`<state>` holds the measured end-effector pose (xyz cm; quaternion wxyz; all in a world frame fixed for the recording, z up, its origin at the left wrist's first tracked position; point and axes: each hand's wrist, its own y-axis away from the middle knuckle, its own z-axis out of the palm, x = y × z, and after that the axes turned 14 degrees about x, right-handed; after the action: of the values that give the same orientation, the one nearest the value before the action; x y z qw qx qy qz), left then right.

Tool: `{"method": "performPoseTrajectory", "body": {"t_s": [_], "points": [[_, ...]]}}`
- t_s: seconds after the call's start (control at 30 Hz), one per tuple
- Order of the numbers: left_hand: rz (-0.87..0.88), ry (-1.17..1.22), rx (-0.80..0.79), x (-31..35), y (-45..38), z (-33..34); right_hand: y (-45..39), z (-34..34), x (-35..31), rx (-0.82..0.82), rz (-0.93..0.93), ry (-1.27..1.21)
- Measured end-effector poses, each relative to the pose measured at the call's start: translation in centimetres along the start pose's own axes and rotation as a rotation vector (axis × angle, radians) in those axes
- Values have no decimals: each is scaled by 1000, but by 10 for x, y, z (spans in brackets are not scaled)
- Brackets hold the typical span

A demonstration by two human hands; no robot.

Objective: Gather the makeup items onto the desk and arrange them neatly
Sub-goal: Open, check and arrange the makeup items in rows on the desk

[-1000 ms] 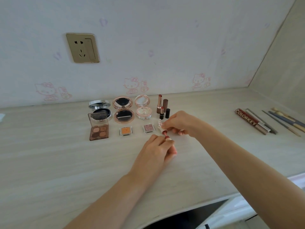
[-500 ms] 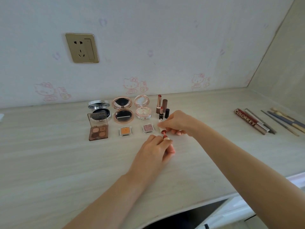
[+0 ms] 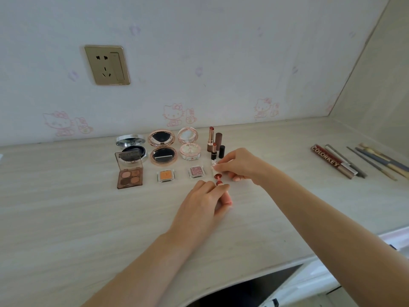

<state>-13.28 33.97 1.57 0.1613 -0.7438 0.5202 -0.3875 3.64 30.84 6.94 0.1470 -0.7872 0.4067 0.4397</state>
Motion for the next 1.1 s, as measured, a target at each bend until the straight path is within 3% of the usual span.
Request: {"method": "performPoseTrajectory", "body": {"t_s": [0.23,0.43,0.67,1.1], "points": [[-14,-27,42,-1,1,-1,6,-10,10,37,-51,-53],[78,-34,40,9,-11,-6,21,-40,37,219,-252,216],[136,14,-24,26,-24,10,45,-94,84,297,-331,404],[203,117,-224,97,-105,125,57,-182,154,493,-331,590]]}}
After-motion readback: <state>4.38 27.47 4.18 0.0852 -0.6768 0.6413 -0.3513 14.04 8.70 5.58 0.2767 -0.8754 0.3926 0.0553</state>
